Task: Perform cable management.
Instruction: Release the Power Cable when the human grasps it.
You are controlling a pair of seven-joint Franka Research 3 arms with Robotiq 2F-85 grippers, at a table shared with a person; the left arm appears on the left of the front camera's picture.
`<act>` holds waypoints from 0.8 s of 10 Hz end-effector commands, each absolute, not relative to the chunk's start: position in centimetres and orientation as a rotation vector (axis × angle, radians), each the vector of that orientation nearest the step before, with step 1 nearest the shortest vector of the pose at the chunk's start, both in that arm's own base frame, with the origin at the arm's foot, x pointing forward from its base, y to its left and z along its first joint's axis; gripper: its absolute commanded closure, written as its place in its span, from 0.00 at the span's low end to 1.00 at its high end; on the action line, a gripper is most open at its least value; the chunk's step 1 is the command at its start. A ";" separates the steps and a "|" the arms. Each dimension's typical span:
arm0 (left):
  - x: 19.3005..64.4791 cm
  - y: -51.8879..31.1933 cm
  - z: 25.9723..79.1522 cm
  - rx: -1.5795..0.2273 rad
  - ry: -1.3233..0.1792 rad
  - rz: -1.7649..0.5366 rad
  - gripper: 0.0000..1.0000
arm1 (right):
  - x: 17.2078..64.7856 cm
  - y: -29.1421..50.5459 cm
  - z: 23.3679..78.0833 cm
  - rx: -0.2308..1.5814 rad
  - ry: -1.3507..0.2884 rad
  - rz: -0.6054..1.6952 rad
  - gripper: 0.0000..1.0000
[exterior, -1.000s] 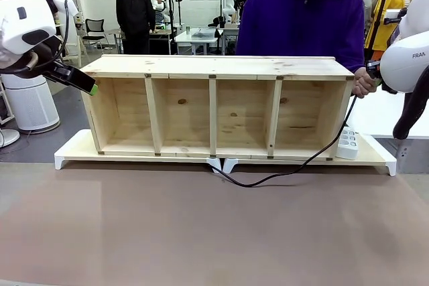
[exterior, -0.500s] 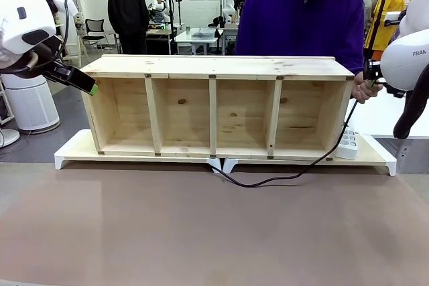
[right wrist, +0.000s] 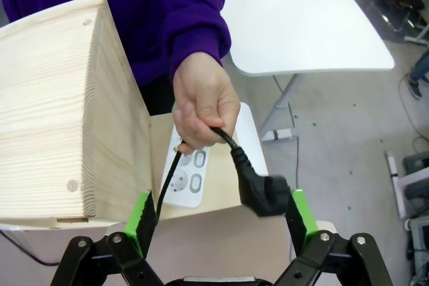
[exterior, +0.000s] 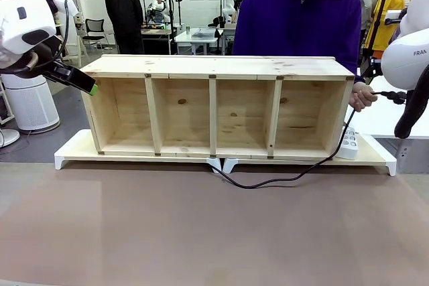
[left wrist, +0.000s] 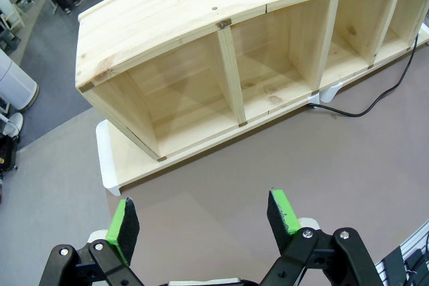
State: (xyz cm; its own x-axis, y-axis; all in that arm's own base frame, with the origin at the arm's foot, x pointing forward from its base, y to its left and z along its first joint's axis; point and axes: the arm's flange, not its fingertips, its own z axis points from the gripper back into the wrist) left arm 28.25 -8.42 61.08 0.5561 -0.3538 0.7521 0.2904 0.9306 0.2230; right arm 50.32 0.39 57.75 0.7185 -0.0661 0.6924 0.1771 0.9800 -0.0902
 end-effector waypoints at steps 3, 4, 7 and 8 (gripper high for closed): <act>28.5 -8.4 61.1 0.085 -0.918 -0.390 0.00 | 50.3 0.4 57.6 -0.152 -0.748 -0.137 0.00; 28.5 -8.4 61.1 0.085 -0.918 -0.390 0.00 | 50.3 0.4 57.6 -0.152 -0.748 -0.137 0.00; 28.5 -8.4 61.1 0.085 -0.918 -0.390 0.00 | 50.3 0.4 57.6 -0.152 -0.748 -0.137 0.00; 28.5 -8.4 61.1 0.085 -0.918 -0.390 0.00 | 50.3 0.4 57.6 -0.152 -0.748 -0.137 0.00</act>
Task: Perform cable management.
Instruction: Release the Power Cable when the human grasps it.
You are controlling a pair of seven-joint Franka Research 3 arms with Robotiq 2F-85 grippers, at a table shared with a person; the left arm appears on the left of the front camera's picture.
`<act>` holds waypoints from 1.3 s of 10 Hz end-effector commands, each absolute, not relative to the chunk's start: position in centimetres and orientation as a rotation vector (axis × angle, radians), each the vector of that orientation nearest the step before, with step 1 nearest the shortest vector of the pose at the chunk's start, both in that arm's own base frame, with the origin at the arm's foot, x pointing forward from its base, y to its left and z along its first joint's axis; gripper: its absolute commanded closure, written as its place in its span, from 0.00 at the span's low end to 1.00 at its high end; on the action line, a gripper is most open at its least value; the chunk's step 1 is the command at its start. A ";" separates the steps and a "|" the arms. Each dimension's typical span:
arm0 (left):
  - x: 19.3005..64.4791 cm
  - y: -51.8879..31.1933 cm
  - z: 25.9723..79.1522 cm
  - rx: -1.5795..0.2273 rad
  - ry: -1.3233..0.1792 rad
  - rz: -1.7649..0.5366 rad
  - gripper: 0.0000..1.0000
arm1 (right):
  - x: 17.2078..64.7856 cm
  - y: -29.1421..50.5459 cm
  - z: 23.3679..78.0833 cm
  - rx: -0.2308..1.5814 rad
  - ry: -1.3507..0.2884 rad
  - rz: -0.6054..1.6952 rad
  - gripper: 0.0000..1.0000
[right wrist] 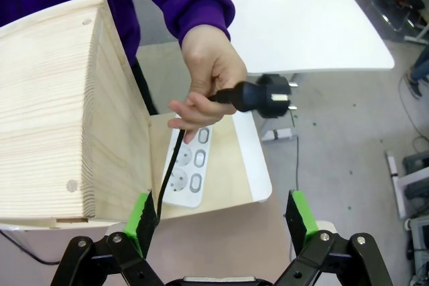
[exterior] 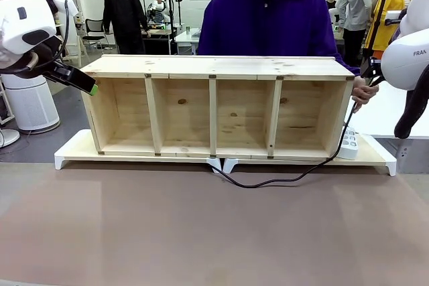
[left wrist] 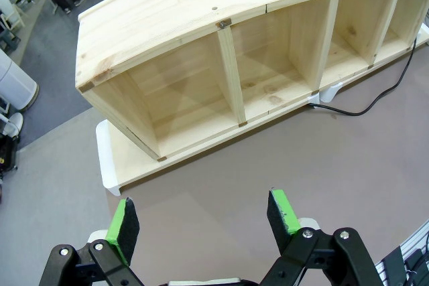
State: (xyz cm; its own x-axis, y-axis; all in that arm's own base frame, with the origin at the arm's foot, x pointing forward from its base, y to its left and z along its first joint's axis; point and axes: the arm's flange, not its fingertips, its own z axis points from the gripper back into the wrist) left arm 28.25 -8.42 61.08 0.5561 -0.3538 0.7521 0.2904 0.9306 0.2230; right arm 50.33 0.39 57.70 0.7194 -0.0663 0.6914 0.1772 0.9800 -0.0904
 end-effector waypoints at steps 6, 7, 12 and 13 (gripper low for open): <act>28.5 -8.4 61.1 0.085 -0.918 -0.390 0.00 | 50.3 0.4 57.6 -0.152 -0.748 -0.137 0.00; 28.5 -8.4 61.1 0.085 -0.918 -0.390 0.00 | 50.3 0.4 57.6 -0.152 -0.748 -0.137 0.00; 28.5 -8.4 61.1 0.085 -0.918 -0.390 0.00 | 50.3 0.4 57.6 -0.152 -0.748 -0.137 0.00; 28.5 -8.4 61.1 0.085 -0.918 -0.390 0.00 | 50.3 0.4 57.6 -0.152 -0.748 -0.137 0.00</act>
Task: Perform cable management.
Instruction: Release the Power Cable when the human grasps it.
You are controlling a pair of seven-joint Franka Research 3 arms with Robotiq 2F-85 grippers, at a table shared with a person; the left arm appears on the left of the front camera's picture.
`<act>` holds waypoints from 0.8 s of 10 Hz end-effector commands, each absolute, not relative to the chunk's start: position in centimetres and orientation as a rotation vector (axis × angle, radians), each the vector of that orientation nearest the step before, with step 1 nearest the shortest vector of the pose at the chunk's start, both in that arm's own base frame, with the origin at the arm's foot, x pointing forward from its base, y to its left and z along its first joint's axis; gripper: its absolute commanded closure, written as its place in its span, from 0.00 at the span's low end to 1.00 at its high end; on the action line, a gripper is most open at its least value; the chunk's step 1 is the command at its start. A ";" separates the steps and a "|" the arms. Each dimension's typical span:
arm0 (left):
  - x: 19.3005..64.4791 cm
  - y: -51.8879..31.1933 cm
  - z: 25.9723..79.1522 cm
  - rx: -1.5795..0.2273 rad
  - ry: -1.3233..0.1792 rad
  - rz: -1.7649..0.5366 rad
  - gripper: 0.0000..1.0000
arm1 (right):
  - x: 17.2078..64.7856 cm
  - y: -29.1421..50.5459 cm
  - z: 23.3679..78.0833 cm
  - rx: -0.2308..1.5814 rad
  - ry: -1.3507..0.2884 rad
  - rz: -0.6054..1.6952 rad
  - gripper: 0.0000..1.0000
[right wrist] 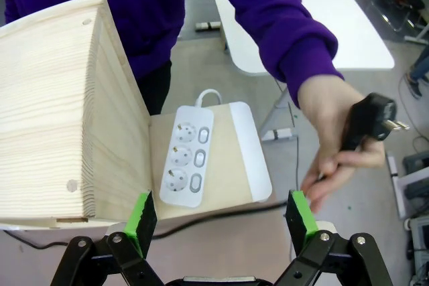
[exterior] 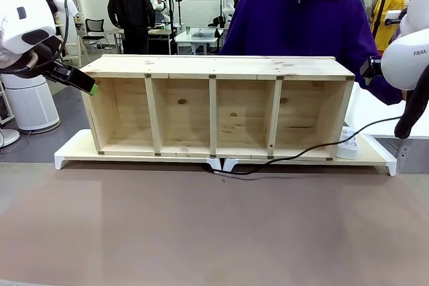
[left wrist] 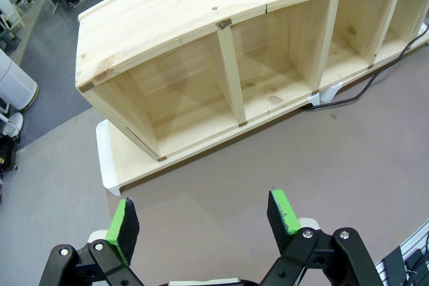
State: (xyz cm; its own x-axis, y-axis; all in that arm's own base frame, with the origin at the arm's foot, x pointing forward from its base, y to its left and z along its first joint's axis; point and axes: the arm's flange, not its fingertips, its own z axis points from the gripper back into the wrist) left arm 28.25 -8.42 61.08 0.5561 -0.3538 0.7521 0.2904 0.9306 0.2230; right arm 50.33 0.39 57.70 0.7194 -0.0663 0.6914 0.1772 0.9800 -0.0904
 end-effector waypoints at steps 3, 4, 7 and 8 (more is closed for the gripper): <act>28.5 -8.4 61.1 0.085 -0.918 -0.390 0.00 | 50.3 0.4 57.6 -0.152 -0.748 -0.137 0.00; 28.5 -8.4 61.1 0.085 -0.918 -0.390 0.00 | 50.3 0.4 57.6 -0.152 -0.748 -0.137 0.00; 28.5 -8.4 61.1 0.085 -0.918 -0.390 0.00 | 50.3 0.4 57.6 -0.152 -0.748 -0.137 0.00; 28.5 -8.4 61.1 0.085 -0.918 -0.390 0.00 | 50.3 0.4 57.6 -0.152 -0.748 -0.137 0.00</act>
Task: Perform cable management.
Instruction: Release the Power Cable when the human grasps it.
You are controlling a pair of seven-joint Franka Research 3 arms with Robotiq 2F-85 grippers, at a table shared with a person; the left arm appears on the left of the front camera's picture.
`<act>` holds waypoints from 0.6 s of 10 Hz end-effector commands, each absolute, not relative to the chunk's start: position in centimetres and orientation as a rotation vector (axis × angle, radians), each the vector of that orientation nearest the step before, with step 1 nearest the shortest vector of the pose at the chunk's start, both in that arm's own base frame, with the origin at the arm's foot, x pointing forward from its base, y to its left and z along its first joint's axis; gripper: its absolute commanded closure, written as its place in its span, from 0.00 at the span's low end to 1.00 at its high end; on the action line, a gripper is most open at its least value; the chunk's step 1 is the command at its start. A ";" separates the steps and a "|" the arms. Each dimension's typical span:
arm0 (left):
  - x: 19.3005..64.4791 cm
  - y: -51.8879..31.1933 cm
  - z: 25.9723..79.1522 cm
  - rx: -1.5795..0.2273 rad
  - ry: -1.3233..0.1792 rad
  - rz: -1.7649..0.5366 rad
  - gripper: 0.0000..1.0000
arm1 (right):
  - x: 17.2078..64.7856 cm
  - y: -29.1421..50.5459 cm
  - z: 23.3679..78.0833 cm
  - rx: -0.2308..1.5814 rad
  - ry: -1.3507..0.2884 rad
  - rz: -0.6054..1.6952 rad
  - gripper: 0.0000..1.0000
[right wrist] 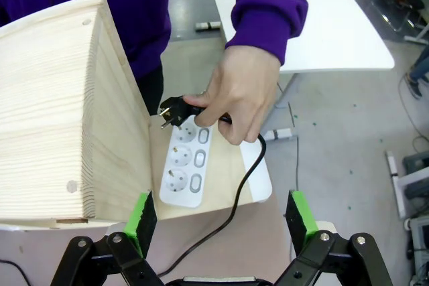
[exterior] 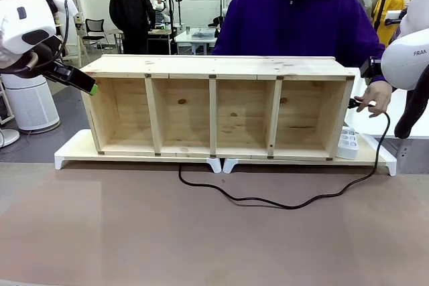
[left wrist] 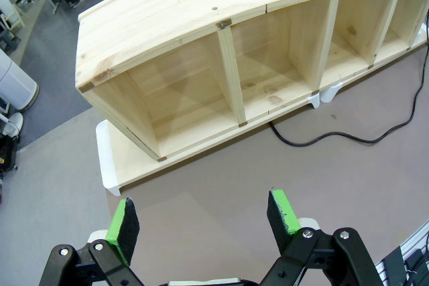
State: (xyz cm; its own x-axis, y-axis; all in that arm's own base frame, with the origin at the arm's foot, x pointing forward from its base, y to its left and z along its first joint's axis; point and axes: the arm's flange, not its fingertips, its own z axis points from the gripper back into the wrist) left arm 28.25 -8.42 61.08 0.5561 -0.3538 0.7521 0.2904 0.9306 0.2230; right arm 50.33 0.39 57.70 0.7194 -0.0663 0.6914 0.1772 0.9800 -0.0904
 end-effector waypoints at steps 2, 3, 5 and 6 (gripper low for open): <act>28.5 -8.4 61.1 0.085 -0.918 -0.390 0.00 | 50.3 0.4 57.6 -0.152 -0.748 -0.137 0.00; 28.5 -8.4 61.1 0.085 -0.918 -0.390 0.00 | 50.3 0.4 57.6 -0.152 -0.748 -0.137 0.00; 28.5 -8.4 61.1 0.085 -0.918 -0.390 0.00 | 50.3 0.4 57.6 -0.152 -0.748 -0.137 0.00; 28.5 -8.4 61.1 0.085 -0.918 -0.390 0.00 | 50.3 0.4 57.6 -0.152 -0.748 -0.137 0.00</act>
